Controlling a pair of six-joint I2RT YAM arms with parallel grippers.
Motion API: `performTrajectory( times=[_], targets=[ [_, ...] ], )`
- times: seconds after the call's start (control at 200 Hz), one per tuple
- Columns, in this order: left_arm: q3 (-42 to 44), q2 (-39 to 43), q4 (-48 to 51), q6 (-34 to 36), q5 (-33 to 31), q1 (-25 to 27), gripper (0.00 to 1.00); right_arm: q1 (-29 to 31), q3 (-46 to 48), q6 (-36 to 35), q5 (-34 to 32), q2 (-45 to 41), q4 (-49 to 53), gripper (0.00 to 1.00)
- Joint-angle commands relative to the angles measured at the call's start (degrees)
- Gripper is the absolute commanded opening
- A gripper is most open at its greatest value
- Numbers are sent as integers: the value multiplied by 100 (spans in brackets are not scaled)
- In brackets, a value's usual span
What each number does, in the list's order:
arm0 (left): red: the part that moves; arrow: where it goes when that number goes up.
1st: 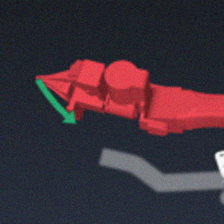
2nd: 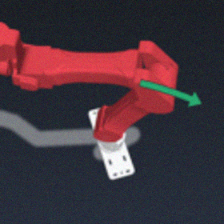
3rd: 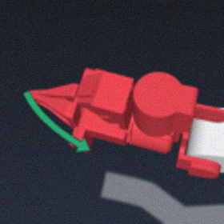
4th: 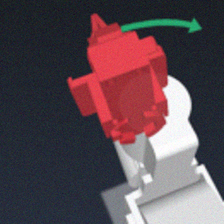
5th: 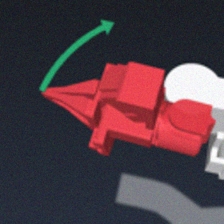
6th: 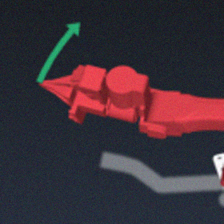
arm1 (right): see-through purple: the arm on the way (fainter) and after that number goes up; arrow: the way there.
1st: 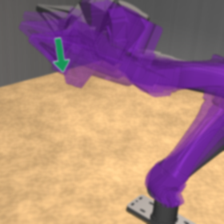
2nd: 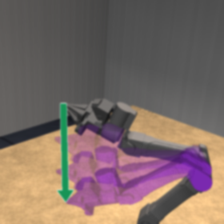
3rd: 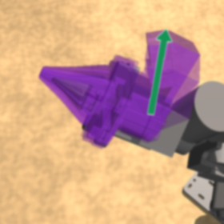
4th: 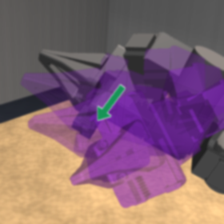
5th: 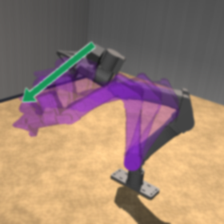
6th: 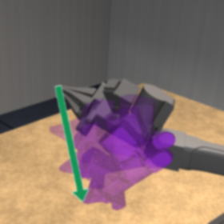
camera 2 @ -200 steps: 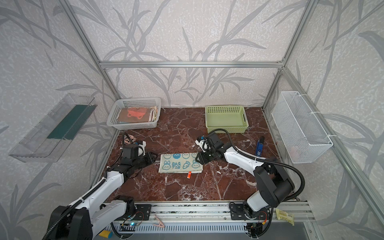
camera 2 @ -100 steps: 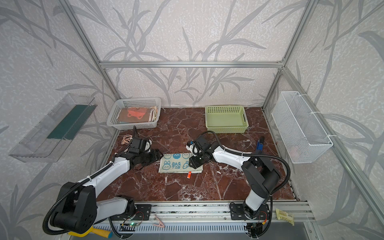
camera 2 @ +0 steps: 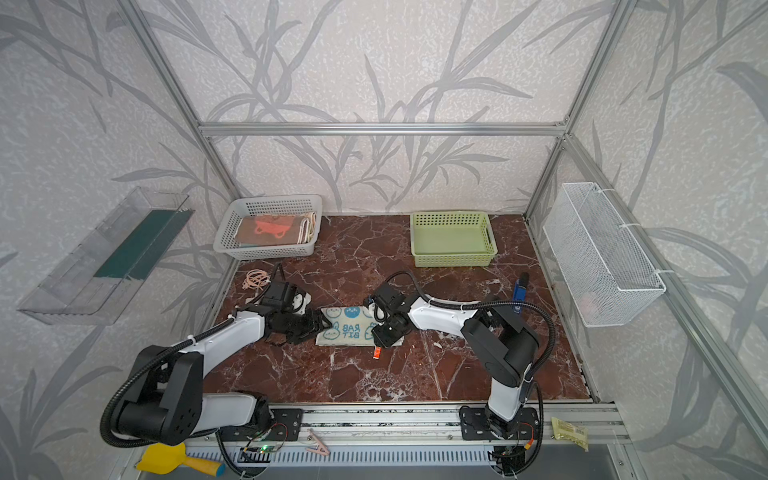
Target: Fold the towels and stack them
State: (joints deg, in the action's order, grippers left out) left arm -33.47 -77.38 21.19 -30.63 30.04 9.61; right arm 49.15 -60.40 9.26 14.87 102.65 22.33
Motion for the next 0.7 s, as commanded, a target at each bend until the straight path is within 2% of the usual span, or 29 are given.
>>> performTrajectory(
  times=[0.0, 0.135, 0.28, 0.34, 0.435, 0.525, 0.695],
  targets=[
    [187, -100, -254, -40, 420, -46, 65, 35, 52, -89, -226, 62, 284, 41],
    [349, -247, -816, -266, 835, -64, 62, 40, 115, -82, -263, 27, 254, 41],
    [434, -299, -1436, -563, 1141, -64, 47, 42, 181, -56, -393, -146, 183, 40],
    [433, -339, -1674, -634, 1215, -64, 38, 41, 216, 2, -582, -330, 179, 40],
    [351, -539, -2075, -705, 1407, -64, 14, 37, 436, 110, -938, -967, -30, 40],
    [66, -719, -1996, -664, 1496, -55, 3, 42, 600, 121, -1237, -1557, -217, 40],
    [-797, -686, -1102, -91, 1235, -13, 0, 40, 1030, 138, -1850, -2428, -491, 41]
  ],
)
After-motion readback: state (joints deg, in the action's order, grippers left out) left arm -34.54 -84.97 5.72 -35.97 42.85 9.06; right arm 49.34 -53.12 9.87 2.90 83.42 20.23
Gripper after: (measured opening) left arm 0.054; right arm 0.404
